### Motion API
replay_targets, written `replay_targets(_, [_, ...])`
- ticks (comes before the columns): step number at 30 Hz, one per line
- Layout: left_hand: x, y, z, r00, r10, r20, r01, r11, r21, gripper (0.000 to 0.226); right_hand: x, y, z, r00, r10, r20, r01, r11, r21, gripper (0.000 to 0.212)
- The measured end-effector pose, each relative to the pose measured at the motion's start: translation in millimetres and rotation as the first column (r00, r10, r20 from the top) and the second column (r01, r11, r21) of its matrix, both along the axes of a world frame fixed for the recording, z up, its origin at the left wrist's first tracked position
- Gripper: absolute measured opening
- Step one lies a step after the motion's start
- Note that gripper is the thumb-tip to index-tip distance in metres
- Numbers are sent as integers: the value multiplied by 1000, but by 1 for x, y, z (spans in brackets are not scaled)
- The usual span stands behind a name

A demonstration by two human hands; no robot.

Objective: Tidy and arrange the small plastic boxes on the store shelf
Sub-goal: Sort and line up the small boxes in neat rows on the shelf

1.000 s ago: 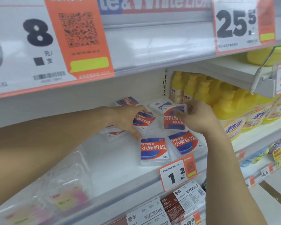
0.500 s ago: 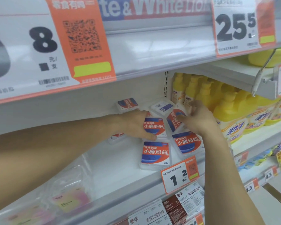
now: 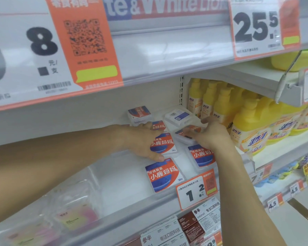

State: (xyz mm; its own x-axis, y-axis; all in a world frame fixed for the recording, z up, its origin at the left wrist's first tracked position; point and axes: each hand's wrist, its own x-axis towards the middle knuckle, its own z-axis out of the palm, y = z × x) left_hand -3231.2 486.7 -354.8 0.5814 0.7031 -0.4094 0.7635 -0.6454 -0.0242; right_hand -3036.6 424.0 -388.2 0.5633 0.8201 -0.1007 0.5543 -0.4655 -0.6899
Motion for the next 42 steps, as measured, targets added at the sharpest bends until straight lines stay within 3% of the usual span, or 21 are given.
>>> replay_targets(5, [-19,-8,2,986,-147,76,153,985,-84,80,9,-4,9,989,149,-10,-150,981,-120,71])
replay_targets(11, [-28,-26,-7,983,-143,116,155,982,-105,72,2,-5,9,975,220,31,-215,968,-128,48])
replay_targets(14, [-34,-30,-13,986,-125,113,133,989,-67,69,-6,-5,10,964,264,18,-259,956,-138,51])
replay_targets(18, [-31,-34,-21,980,-76,186,85,995,-43,66,-4,-7,13,945,326,21,-316,928,-199,76])
replay_targets(22, [-26,-33,-32,978,-57,199,72,995,-69,60,-6,-16,19,898,439,2,-427,875,-226,65])
replay_targets(27, [-23,-35,-35,948,21,318,30,988,-154,62,-11,-25,23,886,463,10,-449,864,-227,58])
replay_targets(32, [-19,-40,-36,930,23,367,26,992,-126,63,-12,-27,20,891,453,32,-437,875,-207,58])
replay_targets(42, [-21,-29,-6,928,42,370,20,986,-163,53,3,-30,16,897,439,-37,-439,883,-164,63])
